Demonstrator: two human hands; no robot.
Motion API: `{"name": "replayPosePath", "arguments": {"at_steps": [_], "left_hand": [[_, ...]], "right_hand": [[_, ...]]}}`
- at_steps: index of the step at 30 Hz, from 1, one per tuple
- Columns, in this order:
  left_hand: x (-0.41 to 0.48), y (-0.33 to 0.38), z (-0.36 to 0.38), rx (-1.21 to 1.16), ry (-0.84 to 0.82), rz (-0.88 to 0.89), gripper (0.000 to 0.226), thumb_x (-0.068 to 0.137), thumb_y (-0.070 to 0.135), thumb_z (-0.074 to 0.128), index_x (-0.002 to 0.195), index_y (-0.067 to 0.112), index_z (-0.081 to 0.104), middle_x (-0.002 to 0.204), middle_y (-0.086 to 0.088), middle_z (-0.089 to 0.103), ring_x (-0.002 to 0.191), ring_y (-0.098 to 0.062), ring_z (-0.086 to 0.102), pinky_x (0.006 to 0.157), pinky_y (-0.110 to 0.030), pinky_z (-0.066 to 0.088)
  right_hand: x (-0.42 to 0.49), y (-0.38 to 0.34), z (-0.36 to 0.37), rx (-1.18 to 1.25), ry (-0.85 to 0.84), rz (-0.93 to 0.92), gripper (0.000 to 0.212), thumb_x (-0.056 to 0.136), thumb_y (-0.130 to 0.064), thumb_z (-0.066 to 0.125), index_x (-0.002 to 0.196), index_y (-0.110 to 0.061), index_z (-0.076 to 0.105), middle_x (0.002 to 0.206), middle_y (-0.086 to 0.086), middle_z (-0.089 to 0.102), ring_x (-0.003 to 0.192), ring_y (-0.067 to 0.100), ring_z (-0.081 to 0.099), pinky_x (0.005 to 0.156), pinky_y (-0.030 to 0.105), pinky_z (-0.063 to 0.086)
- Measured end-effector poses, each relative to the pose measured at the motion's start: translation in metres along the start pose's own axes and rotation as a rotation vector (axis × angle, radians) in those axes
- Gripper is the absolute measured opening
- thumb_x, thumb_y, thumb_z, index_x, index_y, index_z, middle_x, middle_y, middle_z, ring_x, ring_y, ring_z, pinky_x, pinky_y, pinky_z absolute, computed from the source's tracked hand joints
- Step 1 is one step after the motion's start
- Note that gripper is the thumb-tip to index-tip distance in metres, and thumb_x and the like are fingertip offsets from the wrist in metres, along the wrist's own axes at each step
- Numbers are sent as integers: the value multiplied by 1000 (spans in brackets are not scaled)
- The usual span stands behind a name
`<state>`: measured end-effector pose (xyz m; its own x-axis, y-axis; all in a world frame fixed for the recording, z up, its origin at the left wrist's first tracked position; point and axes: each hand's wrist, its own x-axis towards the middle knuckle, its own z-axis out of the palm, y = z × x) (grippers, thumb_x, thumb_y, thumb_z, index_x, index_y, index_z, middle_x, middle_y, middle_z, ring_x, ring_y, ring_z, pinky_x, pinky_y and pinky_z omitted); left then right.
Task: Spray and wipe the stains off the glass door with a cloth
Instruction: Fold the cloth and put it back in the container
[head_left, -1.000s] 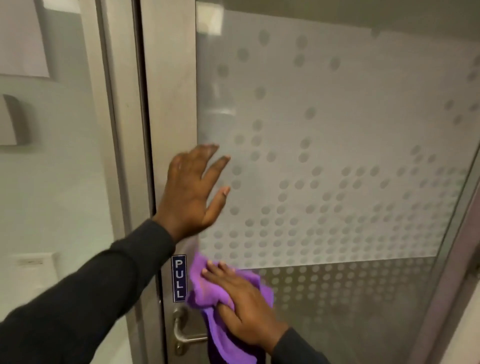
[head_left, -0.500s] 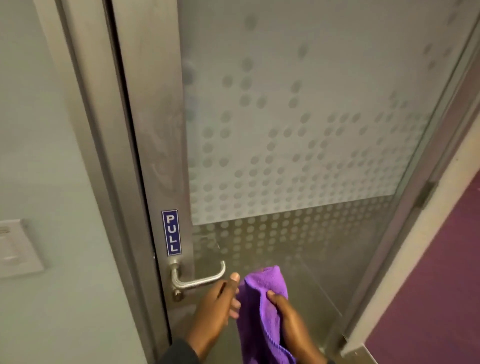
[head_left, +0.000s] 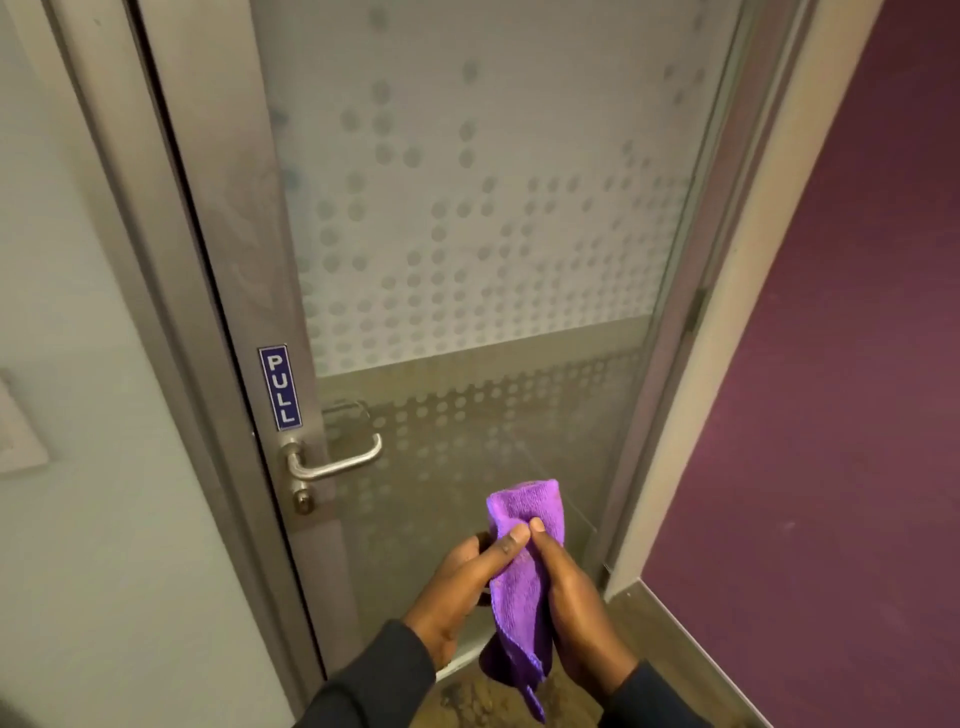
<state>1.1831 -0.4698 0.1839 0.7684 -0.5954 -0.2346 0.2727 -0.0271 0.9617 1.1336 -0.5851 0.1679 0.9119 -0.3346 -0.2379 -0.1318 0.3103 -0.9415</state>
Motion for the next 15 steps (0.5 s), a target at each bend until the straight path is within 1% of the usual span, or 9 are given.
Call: {"name": "replayPosePath", "arguments": {"at_steps": [1, 3, 6, 7, 9, 11, 13, 15], "left_hand": [[-10, -2, 10, -18, -30, 4, 42, 85, 43, 69, 115, 14, 69, 107, -5, 77, 103, -19, 72, 91, -32, 54], [-32, -10, 32, -56, -76, 3, 39, 84, 31, 71, 116, 8, 68, 108, -11, 76, 104, -24, 72, 87, -31, 56], [-66, -25, 62, -67, -135, -45, 31, 86, 16, 72, 115, 6, 68, 105, -13, 76, 100, -23, 73, 83, -30, 57], [-77, -30, 70, -57, -149, -56, 28, 87, 10, 71, 114, 5, 68, 106, -13, 76, 99, -23, 73, 84, -30, 58], [-98, -39, 84, -49, -173, -69, 28, 87, 5, 72, 115, 3, 69, 109, -17, 75, 100, -26, 72, 90, -35, 57], [-119, -43, 94, -102, -216, -96, 35, 81, 9, 77, 114, 0, 69, 111, -24, 72, 97, -32, 71, 93, -43, 56], [-139, -44, 102, -187, -261, -134, 38, 76, 12, 77, 111, -1, 69, 111, -28, 70, 95, -37, 69, 92, -49, 56], [-156, -43, 107, -263, -320, -166, 29, 77, 9, 76, 104, 0, 73, 107, -28, 69, 91, -37, 70, 88, -50, 58]], "right_hand": [[-15, 2, -6, -11, 27, -9, 50, 99, -47, 50, 116, -6, 72, 105, 19, 76, 97, 31, 74, 90, 43, 58], [-46, 9, -19, -12, 58, -19, 56, 100, -54, 42, 113, -9, 73, 102, 16, 77, 94, 26, 75, 86, 38, 57], [-91, 21, -36, 97, 99, -11, 72, 91, -70, 35, 101, -15, 80, 103, 17, 77, 97, 28, 74, 93, 43, 55], [-105, 25, -43, 132, 112, -2, 75, 89, -73, 34, 101, -16, 80, 105, 18, 77, 100, 30, 74, 96, 44, 54], [-132, 34, -58, 188, 130, 29, 79, 90, -75, 30, 109, -15, 79, 111, 21, 75, 105, 34, 72, 95, 46, 55], [-158, 45, -75, 255, 143, 88, 79, 93, -74, 29, 118, -15, 74, 116, 22, 73, 107, 36, 71, 93, 47, 55], [-184, 56, -90, 316, 161, 146, 78, 91, -76, 37, 127, -15, 70, 124, 24, 69, 115, 39, 67, 101, 52, 52], [-211, 61, -103, 415, 142, 211, 80, 89, -74, 44, 132, -11, 66, 131, 24, 65, 120, 41, 64, 105, 53, 49]]}}
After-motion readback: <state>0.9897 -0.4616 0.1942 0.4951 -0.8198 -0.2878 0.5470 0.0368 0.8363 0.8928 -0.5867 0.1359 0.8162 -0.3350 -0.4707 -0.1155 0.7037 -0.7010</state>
